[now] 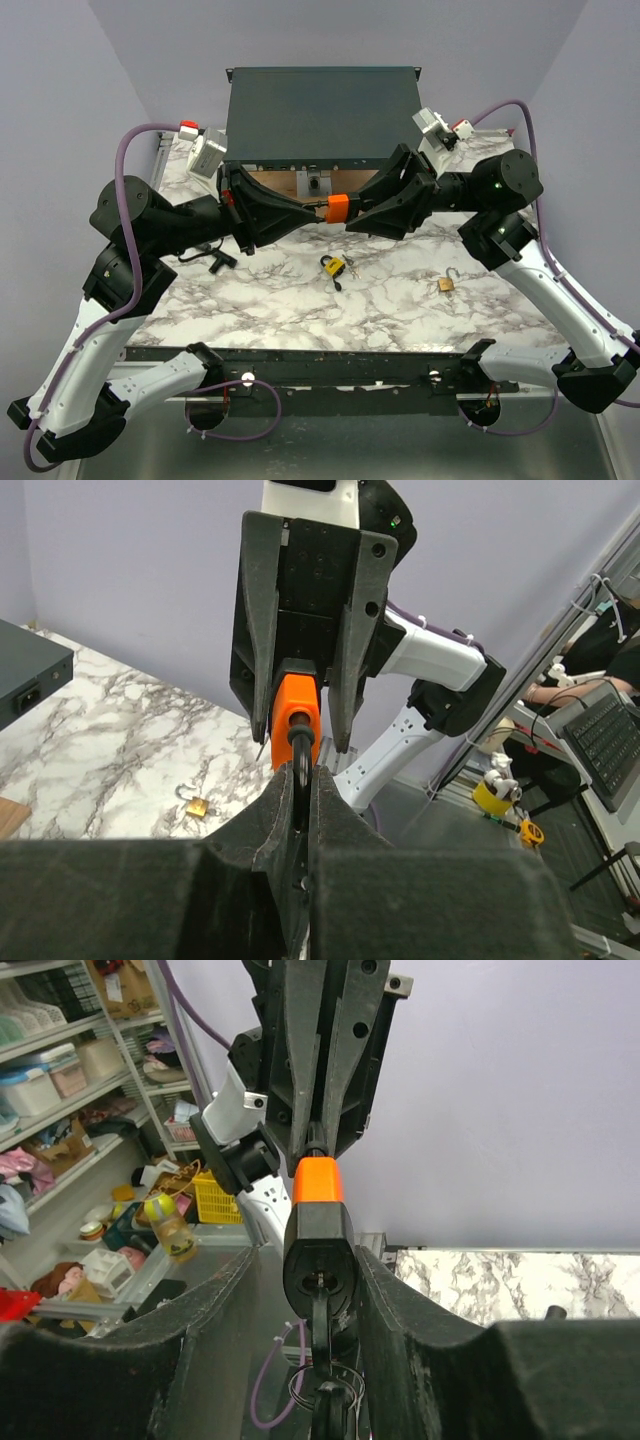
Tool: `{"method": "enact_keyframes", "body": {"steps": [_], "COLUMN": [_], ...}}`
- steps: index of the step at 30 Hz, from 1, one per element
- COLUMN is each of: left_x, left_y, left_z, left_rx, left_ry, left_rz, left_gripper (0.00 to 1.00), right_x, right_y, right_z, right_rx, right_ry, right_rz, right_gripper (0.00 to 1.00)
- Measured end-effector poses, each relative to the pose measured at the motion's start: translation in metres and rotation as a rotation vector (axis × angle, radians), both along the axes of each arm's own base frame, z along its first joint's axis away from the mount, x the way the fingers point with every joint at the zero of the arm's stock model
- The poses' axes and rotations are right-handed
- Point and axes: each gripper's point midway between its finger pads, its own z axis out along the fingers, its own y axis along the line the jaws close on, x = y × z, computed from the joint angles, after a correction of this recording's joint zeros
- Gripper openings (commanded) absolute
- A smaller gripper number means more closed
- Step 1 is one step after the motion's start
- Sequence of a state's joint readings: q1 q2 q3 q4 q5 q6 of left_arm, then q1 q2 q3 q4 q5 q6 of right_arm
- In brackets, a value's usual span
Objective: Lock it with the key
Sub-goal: Lock the lock.
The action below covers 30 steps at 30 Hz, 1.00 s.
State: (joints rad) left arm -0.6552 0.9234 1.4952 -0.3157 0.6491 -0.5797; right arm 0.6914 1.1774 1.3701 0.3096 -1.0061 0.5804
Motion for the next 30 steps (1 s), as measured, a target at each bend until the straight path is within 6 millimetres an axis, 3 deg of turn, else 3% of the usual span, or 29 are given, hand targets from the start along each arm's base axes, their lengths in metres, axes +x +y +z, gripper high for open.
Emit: {"method": "enact_keyframes", "body": {"steps": [14,20,27,30], "left_x": [0.0024,0.0014,0.001,0.0022], "left_y": [-0.0032,-0.0036,-0.0045,-0.0043], "left_z": [-0.0059,-0.0051,-0.0061,-0.0086], "left_rx": [0.005,0.002,0.002,0.007], "left_ry": [0.015,0.012,0.007,0.008], "left_rz": [-0.014,-0.021,-0.03,-0.026], "left_gripper": [0.0,0.0,0.0,0.0], "right_x": [0.003,0.0036,0.0051,0.0057], "right_y": [-0.0001,-0.0005,0.0007,0.0013], "right_z": [-0.0049,-0.0036,-0.0057,-0.0088], "right_rx": [-0.003,0.001,-0.009,-0.024], "right_ry": [0.033,0.041,0.065,0.085], "right_rz": [-0.031,-0.038,-0.046,-0.047], "right_gripper": [0.44,0.3,0.05,0.01]}}
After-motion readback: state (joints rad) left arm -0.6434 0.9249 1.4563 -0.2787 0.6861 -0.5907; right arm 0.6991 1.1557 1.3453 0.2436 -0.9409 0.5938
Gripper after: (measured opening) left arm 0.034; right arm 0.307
